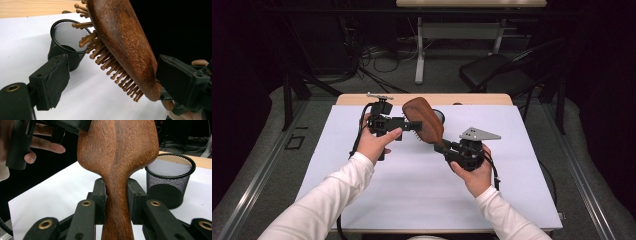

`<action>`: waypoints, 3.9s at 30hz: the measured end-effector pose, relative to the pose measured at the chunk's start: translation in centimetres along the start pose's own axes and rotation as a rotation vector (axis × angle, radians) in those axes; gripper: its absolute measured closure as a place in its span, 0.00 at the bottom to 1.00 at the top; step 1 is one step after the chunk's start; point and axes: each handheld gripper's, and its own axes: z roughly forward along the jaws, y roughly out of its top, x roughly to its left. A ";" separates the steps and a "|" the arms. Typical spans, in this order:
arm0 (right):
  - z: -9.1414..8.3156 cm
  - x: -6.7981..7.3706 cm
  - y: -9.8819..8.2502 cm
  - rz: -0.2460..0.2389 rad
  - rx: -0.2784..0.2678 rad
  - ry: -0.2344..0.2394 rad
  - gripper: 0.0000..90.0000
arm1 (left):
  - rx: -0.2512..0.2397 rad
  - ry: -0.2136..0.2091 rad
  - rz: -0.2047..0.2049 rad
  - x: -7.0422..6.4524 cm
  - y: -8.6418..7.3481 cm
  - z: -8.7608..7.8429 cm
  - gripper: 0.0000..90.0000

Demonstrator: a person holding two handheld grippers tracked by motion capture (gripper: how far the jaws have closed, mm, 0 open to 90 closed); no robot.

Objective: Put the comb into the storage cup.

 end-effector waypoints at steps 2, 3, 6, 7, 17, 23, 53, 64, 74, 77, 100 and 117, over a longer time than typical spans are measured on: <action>0.0 0.0 0.1 -0.002 -0.001 -0.001 0.80 | 0.003 -0.006 -0.006 0.0 0.1 0.0 0.13; 0.0 0.0 0.1 -0.002 -0.003 -0.002 0.80 | 0.002 -0.007 -0.004 0.0 0.2 0.0 0.13; -0.1 0.1 0.2 0.002 -0.006 -0.001 0.80 | -0.004 -0.005 -0.005 -0.2 0.4 0.1 0.13; -0.1 0.1 0.2 0.000 -0.009 0.000 0.80 | -0.003 -0.004 -0.005 -0.2 0.4 0.1 0.13; 0.0 0.0 0.3 -0.001 -0.016 -0.004 0.80 | 0.006 -0.032 -0.023 -0.5 0.8 0.6 0.13; 0.1 0.0 0.3 0.002 -0.023 -0.002 0.80 | 0.003 -0.051 -0.043 -0.7 0.9 1.1 0.13; 0.8 0.8 0.7 0.006 -0.042 0.023 0.80 | -0.010 -0.106 -0.072 -0.6 1.6 1.9 0.19; 0.7 0.9 0.6 0.009 -0.047 0.025 0.80 | -0.026 -0.112 -0.092 -0.5 1.7 1.7 0.25; 0.7 0.8 0.4 0.010 -0.058 0.023 0.80 | -0.033 -0.133 -0.111 0.0 1.7 1.8 0.34; 0.7 0.8 0.3 0.010 -0.062 0.022 0.80 | -0.039 -0.142 -0.117 0.1 1.7 1.7 0.35; 0.8 0.9 -0.1 0.004 -0.074 0.024 0.80 | -0.038 -0.140 -0.147 0.1 1.6 1.6 0.39; 0.8 1.1 -0.4 0.033 -0.101 0.048 0.80 | -0.054 -0.176 -0.195 0.1 1.5 1.3 0.46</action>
